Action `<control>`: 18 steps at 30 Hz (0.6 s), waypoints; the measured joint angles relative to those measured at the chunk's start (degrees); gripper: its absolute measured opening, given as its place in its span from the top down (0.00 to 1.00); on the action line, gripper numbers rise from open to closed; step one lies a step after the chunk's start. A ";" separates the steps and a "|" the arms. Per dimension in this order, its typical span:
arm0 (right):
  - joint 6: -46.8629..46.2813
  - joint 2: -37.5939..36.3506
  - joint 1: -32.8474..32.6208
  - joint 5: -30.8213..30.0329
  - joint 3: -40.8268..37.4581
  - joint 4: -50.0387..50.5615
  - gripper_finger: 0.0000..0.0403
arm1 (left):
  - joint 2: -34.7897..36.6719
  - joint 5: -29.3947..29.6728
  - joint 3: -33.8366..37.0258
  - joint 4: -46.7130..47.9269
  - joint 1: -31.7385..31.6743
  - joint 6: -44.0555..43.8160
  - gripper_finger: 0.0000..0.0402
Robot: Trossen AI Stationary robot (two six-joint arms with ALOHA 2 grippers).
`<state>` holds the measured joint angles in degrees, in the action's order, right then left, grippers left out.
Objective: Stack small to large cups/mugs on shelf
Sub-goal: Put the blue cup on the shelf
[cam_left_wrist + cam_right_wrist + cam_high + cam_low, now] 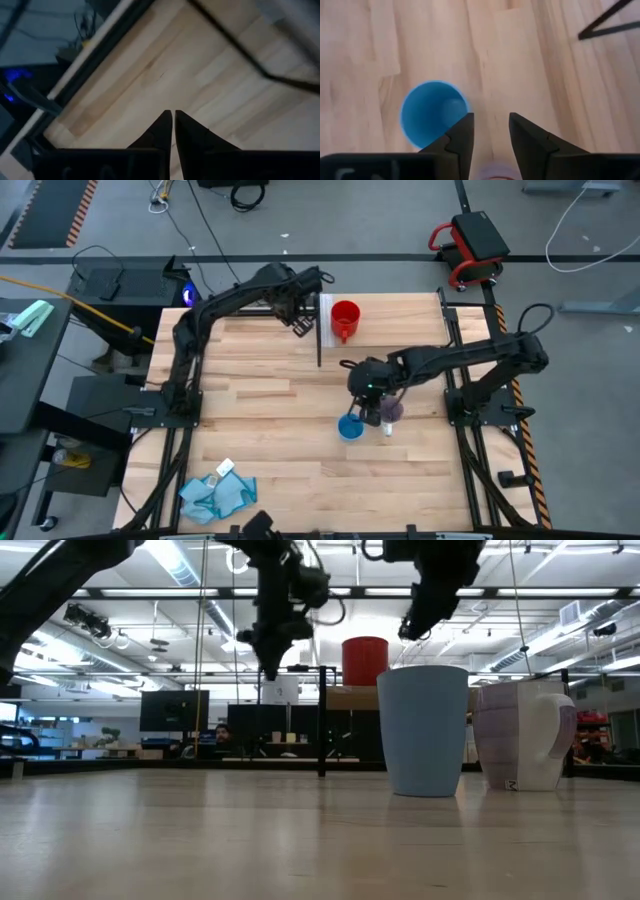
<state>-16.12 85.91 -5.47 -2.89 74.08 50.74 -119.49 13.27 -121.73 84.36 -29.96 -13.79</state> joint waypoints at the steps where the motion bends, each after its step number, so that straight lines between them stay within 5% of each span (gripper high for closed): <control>1: 0.04 0.69 0.40 -0.01 0.87 1.01 0.68 | 0.05 -0.52 1.56 -0.01 -0.85 0.85 0.92; 9: 1.83 2.49 2.81 0.01 4.20 4.81 0.68 | 2.38 -2.26 13.57 -2.29 -3.63 3.71 0.93; 18: 3.10 2.58 6.54 1.91 1.03 5.01 0.68 | 18.88 -5.86 37.16 -15.19 -1.48 3.03 0.91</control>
<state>-13.02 88.49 1.07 -0.98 75.11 55.75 -100.61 7.41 -84.57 69.18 -31.43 -10.76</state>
